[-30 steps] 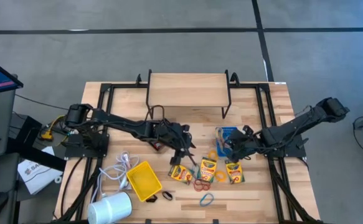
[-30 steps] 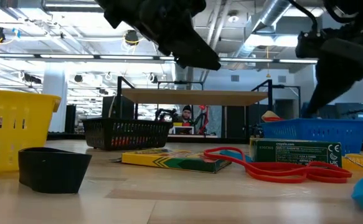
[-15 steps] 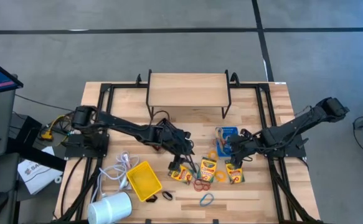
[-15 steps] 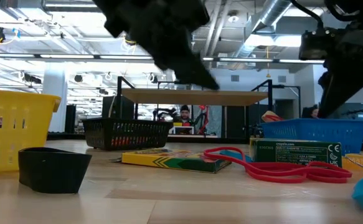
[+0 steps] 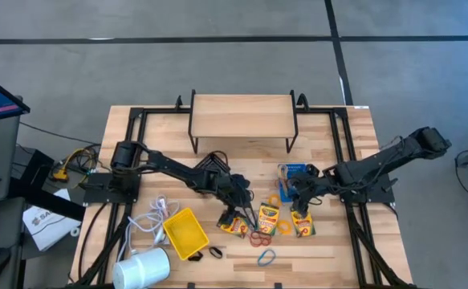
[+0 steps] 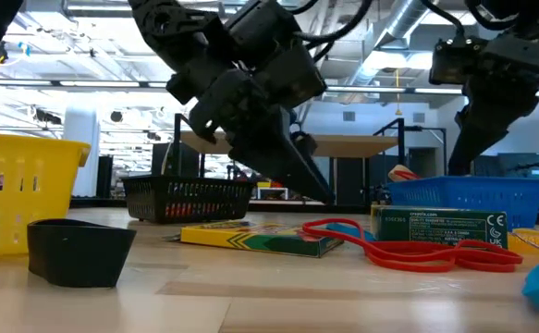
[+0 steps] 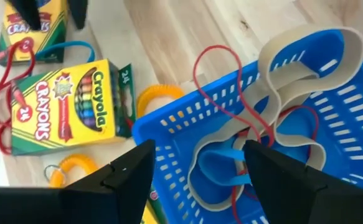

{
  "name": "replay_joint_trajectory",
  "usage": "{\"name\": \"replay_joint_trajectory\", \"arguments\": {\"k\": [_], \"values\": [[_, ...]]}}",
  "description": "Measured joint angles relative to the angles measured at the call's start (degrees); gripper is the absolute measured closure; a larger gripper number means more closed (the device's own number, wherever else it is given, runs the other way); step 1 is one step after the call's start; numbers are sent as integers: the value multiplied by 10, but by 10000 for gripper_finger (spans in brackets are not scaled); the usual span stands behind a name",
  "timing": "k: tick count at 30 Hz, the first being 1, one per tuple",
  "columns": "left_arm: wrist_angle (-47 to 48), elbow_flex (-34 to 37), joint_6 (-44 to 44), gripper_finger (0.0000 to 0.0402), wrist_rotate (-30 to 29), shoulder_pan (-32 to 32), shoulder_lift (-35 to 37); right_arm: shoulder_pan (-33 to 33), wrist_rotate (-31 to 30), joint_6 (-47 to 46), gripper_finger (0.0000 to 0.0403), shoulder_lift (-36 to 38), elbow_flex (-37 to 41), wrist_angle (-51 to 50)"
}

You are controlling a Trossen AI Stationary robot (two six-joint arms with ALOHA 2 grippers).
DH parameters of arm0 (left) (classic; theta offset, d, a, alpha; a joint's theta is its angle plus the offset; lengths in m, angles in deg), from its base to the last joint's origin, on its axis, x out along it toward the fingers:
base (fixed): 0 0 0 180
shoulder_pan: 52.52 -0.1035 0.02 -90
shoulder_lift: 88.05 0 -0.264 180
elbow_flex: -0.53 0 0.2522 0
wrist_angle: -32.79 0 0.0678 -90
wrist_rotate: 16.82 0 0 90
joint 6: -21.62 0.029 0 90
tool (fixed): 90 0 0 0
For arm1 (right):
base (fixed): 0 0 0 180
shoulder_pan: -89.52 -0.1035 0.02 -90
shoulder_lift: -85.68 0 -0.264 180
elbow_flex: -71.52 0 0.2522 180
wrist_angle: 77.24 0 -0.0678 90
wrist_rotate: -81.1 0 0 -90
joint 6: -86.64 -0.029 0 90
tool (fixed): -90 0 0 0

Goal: Pick & Place Office Desk Supplies
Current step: Put the blue rubber band into the blue bin

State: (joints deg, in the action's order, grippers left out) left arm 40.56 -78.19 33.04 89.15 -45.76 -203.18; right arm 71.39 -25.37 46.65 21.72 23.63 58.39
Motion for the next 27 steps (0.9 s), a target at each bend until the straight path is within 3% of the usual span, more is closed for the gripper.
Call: {"name": "replay_joint_trajectory", "arguments": {"k": [13,27], "values": [[5,-38,105,225,1,17,-31,22,2,1,159,0,0,33],[67,-107,152,273,9,19,-85,21,34,1,159,0,0,69]]}}
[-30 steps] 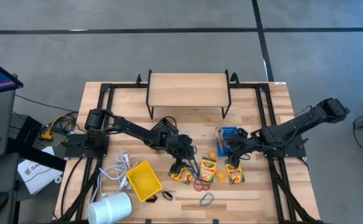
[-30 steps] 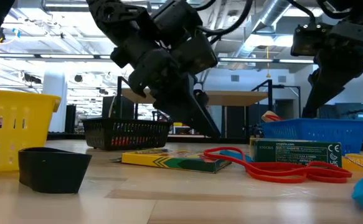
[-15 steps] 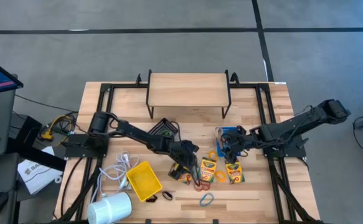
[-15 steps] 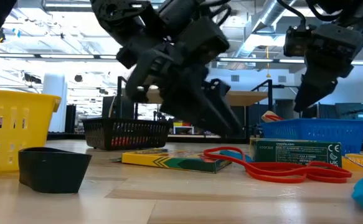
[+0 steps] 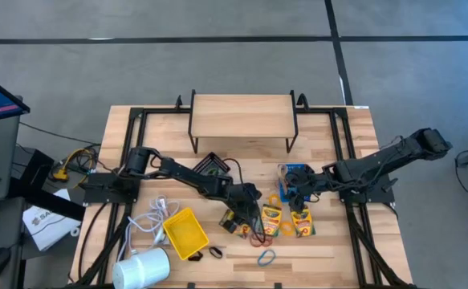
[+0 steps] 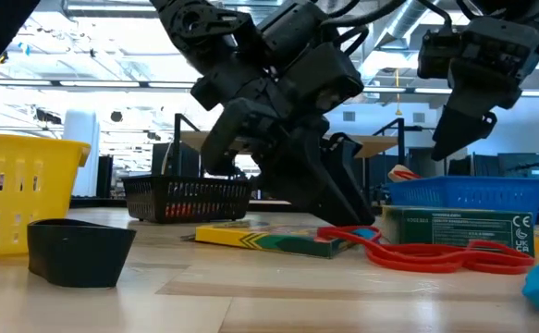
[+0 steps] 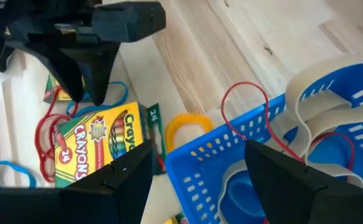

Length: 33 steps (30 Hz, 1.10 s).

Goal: Pick & Place Office Desk Supplies
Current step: Put the blue rubber band into the blue bin

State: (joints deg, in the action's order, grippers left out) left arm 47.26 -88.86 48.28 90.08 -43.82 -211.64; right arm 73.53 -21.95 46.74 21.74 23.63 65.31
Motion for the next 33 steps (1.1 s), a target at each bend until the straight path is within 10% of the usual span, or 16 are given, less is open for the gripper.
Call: {"name": "replay_joint_trajectory", "arguments": {"k": [6,17,33], "values": [[31,0,35,383,-6,12,1,0,12,0,159,0,0,3],[65,6,56,399,-90,-7,62,0,14,-1,159,3,0,5],[96,4,189,211,-188,-11,73,0,27,-1,159,33,0,6]]}}
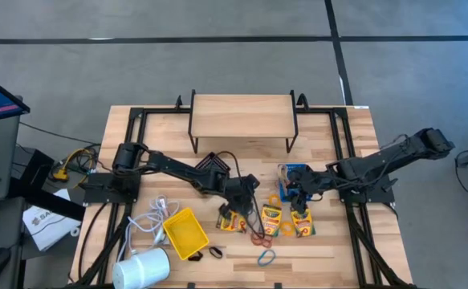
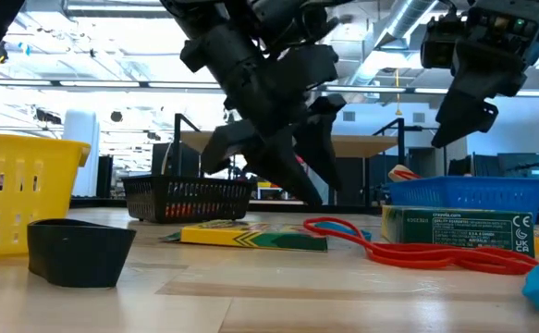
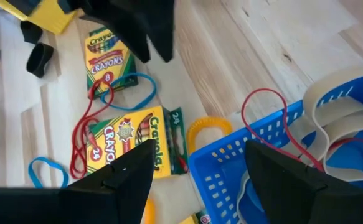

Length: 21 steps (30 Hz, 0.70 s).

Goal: Pick & Place Office Desk Supplies
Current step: Put the blue rubber band into the blue bin

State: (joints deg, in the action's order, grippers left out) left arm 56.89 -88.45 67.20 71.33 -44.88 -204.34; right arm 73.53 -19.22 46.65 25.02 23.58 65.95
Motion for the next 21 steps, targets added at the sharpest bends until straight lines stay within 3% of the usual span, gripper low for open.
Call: {"name": "replay_joint_trajectory", "arguments": {"k": [3,6,10,21], "values": [[0,0,-31,194,-10,0,0,0,0,1,159,0,0,0],[7,-1,-63,193,17,0,0,0,0,0,159,0,0,1],[8,-1,-113,209,51,0,0,0,0,0,159,0,0,1],[-33,-1,-248,257,51,-1,0,0,0,0,159,0,0,2]]}}
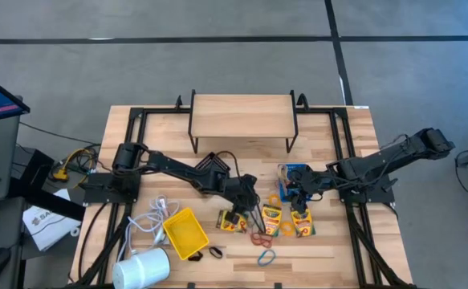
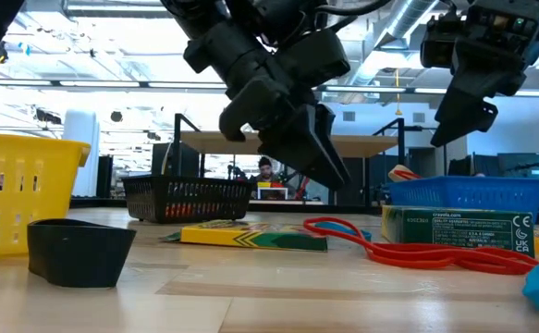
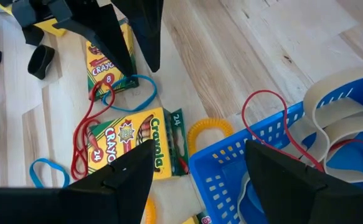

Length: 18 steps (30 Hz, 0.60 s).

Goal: Pick & Place Office Desk Supplies
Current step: Put the blue rubber band into the blue bin

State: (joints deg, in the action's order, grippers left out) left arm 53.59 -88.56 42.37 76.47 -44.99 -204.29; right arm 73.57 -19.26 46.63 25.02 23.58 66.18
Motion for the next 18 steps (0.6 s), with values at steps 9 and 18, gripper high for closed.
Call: {"name": "replay_joint_trajectory", "arguments": {"k": [9,18], "values": [[7,-2,-19,264,19,-1,-21,0,0,0,159,0,0,2],[-4,-20,-29,263,31,-1,-46,0,0,1,159,0,0,6]]}}
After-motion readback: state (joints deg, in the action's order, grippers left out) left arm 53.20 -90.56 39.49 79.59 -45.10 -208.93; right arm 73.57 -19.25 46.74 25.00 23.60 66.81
